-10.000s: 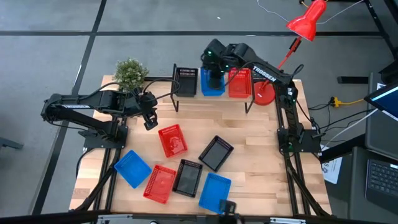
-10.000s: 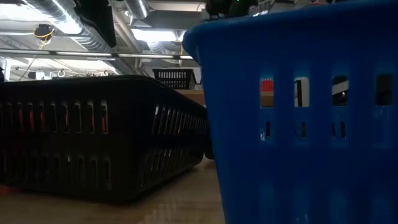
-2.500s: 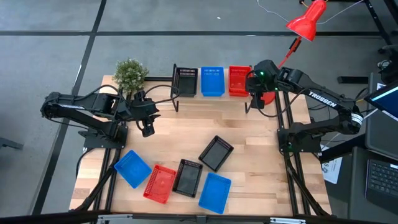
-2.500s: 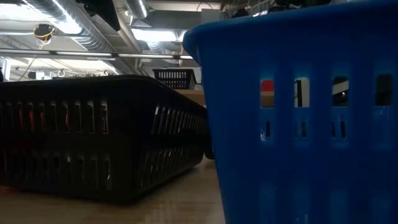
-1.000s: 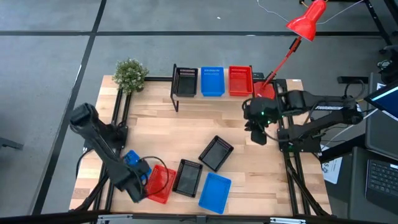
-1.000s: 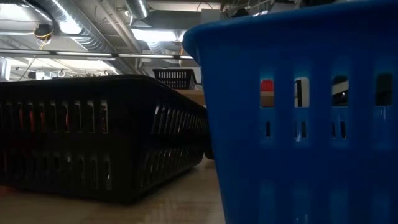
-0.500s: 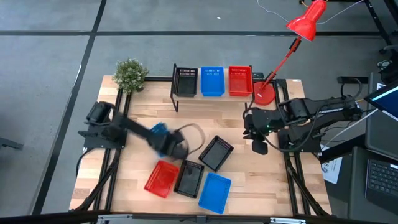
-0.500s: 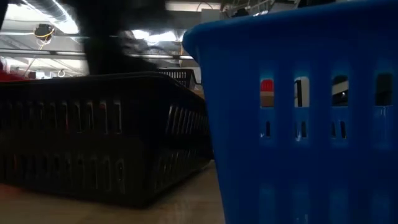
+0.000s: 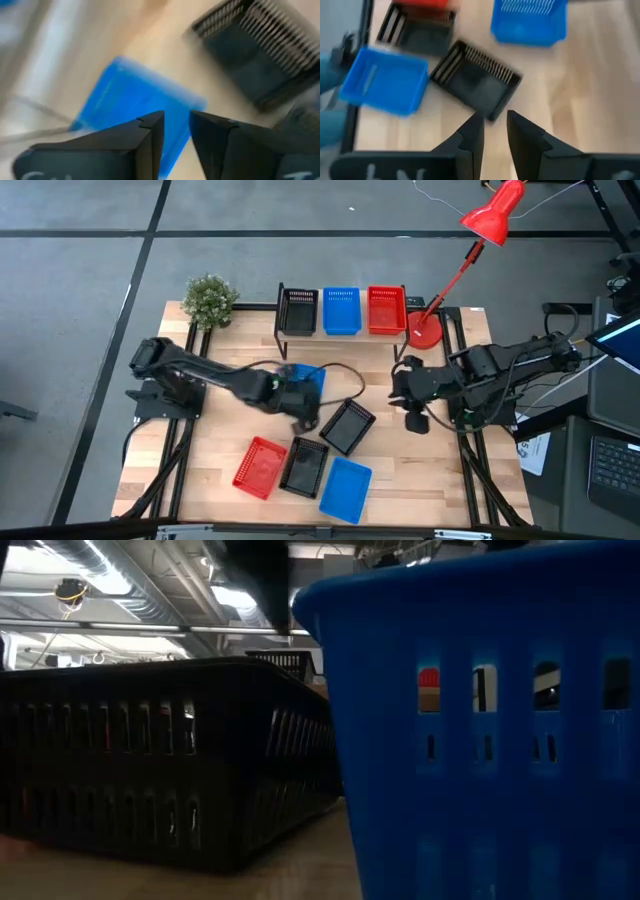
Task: Stack baskets on shelf by color
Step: Stack the left blue basket on top of the blue basket on the shelf
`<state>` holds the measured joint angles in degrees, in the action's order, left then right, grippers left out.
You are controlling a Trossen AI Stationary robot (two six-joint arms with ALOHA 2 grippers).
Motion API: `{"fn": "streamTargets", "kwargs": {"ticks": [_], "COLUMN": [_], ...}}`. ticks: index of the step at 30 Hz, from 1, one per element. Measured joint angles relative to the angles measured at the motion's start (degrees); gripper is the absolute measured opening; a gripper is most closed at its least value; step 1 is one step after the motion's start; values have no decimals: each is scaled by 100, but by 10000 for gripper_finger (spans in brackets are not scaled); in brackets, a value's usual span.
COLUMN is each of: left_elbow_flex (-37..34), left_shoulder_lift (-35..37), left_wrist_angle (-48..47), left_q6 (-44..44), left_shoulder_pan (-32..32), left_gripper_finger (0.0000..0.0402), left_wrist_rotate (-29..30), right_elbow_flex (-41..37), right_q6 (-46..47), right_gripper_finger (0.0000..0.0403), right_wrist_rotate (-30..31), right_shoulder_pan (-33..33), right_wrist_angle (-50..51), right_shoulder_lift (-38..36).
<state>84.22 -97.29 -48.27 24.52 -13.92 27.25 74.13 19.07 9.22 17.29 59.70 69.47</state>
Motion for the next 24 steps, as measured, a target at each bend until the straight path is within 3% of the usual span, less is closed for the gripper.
{"fn": "streamTargets", "kwargs": {"ticks": [4,8,15,19,24], "left_elbow_flex": [601,659,36,-602,-1231], "left_shoulder_lift": [372,952,1892,2311,2638], "left_wrist_angle": [-1703,-2718,-2868,-2853,-2802], "left_q6": [177,644,1347,1753,2161], "left_shoulder_pan": [-468,-877,-1520,-1833,-2080], "left_gripper_finger": [84,84,84,84,84], "left_wrist_rotate": [219,236,947,1249,1382], "right_elbow_flex": [-370,-758,-337,257,927], "right_q6": [-115,-768,-1740,-2124,-2400], "right_gripper_finger": [83,83,83,83,83], "right_wrist_rotate": [375,458,476,423,-94], "right_shoulder_pan": [54,-26,-449,-641,-789], "right_wrist_angle": [-987,-2584,-4642,-4742,-4625], "right_shoulder_lift": [344,1115,2891,3763,4469]}}
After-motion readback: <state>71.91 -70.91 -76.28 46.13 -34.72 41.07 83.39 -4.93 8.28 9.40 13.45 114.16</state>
